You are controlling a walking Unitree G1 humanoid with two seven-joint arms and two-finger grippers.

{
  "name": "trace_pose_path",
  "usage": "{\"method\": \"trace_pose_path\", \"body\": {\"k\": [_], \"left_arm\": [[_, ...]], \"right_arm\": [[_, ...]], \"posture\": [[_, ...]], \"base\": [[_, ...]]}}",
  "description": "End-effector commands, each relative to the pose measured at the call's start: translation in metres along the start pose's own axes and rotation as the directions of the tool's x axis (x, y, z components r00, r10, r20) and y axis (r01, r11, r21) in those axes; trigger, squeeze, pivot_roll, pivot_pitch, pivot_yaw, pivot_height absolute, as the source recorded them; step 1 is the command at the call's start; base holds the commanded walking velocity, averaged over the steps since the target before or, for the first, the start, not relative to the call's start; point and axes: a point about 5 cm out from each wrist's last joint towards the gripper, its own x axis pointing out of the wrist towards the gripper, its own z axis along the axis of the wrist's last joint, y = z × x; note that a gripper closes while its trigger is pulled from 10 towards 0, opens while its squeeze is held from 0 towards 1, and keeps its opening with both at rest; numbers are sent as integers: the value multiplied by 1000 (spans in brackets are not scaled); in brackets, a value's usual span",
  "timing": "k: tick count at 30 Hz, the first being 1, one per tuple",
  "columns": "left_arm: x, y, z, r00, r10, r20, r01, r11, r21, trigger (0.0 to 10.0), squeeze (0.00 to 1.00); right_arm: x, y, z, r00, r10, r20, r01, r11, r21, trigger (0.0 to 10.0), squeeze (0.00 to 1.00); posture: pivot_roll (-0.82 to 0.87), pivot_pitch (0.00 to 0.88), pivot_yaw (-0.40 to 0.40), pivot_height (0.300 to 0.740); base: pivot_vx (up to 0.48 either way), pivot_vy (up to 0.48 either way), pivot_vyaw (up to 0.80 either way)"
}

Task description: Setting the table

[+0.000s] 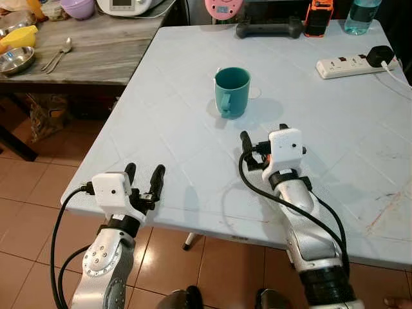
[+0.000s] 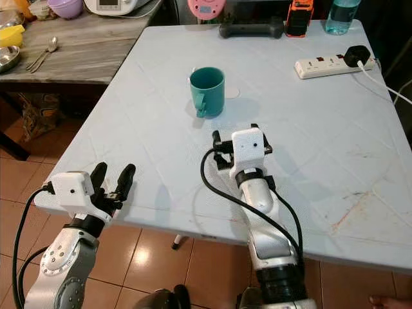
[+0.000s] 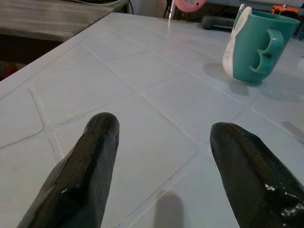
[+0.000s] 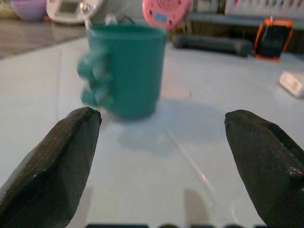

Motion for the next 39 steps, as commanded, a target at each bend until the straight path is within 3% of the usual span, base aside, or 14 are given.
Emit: {"method": "trace_pose_path", "body": {"k": [1,2,3,6,7,12,15,16,17,18,19,20,21,39], "left_arm": [[-4,4,-4,999,5,-33,-4,1000,12,10000,0],[-5,4,-4,999,1,-40,-1,1000,15,10000,0],[-6,4,-4,999,3,-43,-2,1000,17,10000,0],[-7,6,-4,999,7,-49,-5,1000,29,10000,0],[-9,7,-1,999,15,-29,-15,1000,12,10000,1000],[-13,8,2,1000,15,-27,-15,1000,11,10000,1000],[-16,8,2,999,13,-35,-13,1000,8,10000,1000],[-17,6,2,999,0,-49,1,1000,11,10000,1000],[-17,5,1,998,-9,-57,10,1000,14,10000,1000],[-18,4,1,998,-18,-64,19,1000,14,10000,376],[-19,3,0,997,-23,-68,24,1000,14,10000,0],[-19,2,0,997,-27,-71,28,1000,11,10000,0],[-20,1,-1,996,-33,-78,33,999,7,10000,0],[-21,-1,-2,996,-37,-87,37,999,3,10000,0]], "right_arm": [[5,11,3,1000,20,9,-20,1000,19,10000,0],[10,14,6,1000,13,23,-14,999,33,10000,137],[13,16,8,1000,7,27,-8,999,42,10000,1000],[21,20,12,999,6,36,-9,997,71,10000,1000],[28,23,16,999,-17,42,14,997,70,10000,1000],[43,28,21,998,-57,8,56,992,115,10000,1000],[49,31,23,998,-60,10,59,993,105,10000,804],[52,33,23,998,-59,4,58,992,109,10000,0],[54,34,23,998,-57,-1,57,992,108,10000,0],[56,36,23,999,-52,-7,53,991,125,10000,0],[58,38,23,999,-49,-11,50,989,137,10000,0],[60,40,23,999,-44,-18,46,989,143,10000,0],[63,43,23,999,-45,-30,49,988,143,0,0],[68,51,19,998,-22,-66,32,989,142,0,0]], "posture": [[-125,186,145,740],[-121,189,146,740],[-115,195,150,740],[-115,195,150,740],[-96,210,157,740],[-69,226,159,740],[-63,229,158,740],[-53,234,157,740],[-53,234,157,740],[-50,235,155,740],[-50,235,155,740],[-49,236,152,740],[-48,238,150,740],[-47,241,147,740]], "base": [[0,0,0],[0,0,0],[0,0,0],[0,0,0],[0,0,0],[0,0,0],[0,0,0],[0,0,0],[0,0,0],[0,0,0],[0,0,0],[0,0,0],[0,0,0],[0,0,0]]}}
